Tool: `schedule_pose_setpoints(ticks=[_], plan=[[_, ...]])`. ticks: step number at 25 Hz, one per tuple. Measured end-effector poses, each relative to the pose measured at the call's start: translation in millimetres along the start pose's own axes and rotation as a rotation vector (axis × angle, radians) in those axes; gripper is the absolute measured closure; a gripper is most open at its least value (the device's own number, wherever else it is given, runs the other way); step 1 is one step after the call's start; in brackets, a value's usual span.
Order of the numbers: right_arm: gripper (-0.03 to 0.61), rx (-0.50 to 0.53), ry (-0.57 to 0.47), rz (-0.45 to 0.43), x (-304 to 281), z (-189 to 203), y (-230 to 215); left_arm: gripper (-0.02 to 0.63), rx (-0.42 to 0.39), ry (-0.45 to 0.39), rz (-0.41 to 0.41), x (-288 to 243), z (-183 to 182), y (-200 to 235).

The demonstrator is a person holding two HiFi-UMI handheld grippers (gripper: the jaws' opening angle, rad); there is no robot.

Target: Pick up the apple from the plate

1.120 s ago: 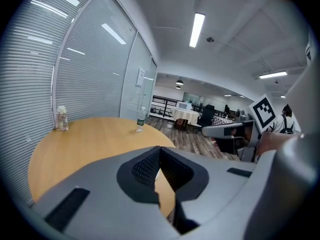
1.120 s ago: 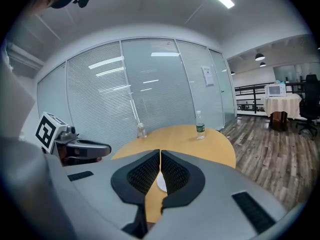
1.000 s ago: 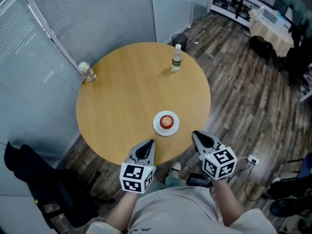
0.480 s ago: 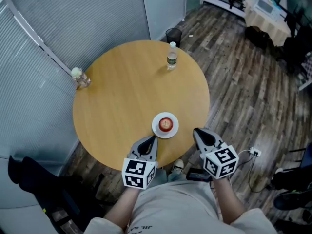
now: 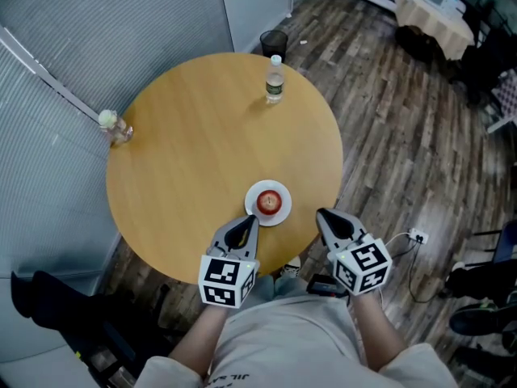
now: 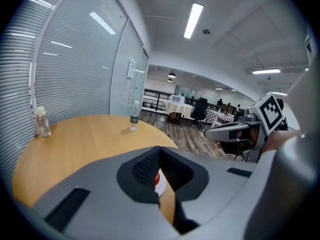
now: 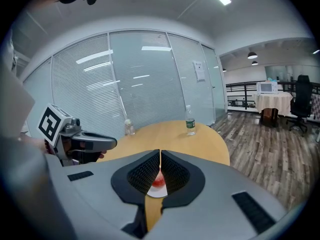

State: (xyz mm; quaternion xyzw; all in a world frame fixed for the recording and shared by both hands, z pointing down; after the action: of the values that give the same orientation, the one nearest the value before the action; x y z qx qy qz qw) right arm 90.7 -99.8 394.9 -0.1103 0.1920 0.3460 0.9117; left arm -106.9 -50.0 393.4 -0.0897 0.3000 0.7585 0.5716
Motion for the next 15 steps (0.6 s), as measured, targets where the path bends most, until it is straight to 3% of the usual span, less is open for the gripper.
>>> schedule_pose_setpoints(ticks=[15], plan=[[0.548, -0.016, 0.047, -0.009, -38, 14, -12, 0.612, 0.018, 0.029, -0.01, -39, 8, 30]])
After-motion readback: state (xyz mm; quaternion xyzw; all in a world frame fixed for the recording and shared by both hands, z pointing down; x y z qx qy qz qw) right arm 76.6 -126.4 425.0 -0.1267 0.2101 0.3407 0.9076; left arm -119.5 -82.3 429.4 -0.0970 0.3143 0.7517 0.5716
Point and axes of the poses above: the fingertips, and each gripper's own axes: x backward along the fingers, y to its left, z out of its underside, the point moved 6 cm from there along x, backward along the fingers, and after that the axes turned 11 degrees about x, right-handed, at the moved point
